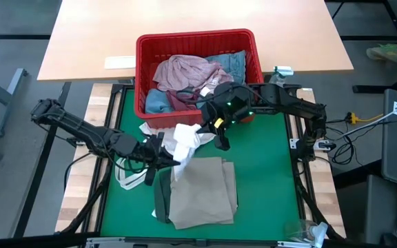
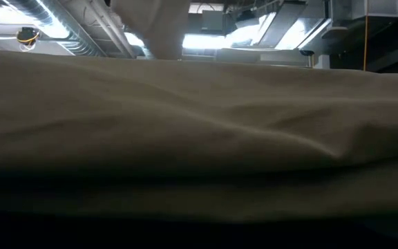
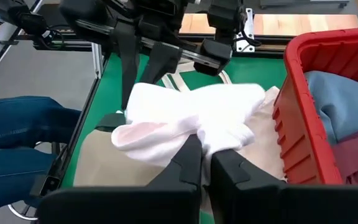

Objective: Fold laundry
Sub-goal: Fold the pink panty

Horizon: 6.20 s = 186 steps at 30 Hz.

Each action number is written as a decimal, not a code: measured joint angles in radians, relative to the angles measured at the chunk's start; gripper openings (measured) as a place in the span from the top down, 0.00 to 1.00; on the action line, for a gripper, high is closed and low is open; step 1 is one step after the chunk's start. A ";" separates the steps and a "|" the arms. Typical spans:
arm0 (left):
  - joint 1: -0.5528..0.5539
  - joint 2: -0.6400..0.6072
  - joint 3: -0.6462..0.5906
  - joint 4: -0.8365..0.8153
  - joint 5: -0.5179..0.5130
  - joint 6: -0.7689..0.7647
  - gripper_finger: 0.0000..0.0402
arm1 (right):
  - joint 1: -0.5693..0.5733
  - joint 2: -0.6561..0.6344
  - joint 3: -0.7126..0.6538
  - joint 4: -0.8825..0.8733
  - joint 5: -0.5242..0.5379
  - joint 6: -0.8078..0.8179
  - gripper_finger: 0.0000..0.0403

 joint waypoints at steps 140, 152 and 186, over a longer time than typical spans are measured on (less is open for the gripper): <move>-0.007 0.158 0.000 0.292 -0.207 -0.070 0.98 | 0.449 0.051 -0.906 1.276 0.776 0.974 0.49; -0.007 0.158 0.000 0.283 -0.202 -0.070 0.98 | 0.450 0.031 -0.906 1.265 0.733 0.970 0.49; -0.051 0.158 0.000 0.237 -0.181 -0.076 0.98 | 0.508 0.007 -0.906 1.047 1.150 0.933 0.49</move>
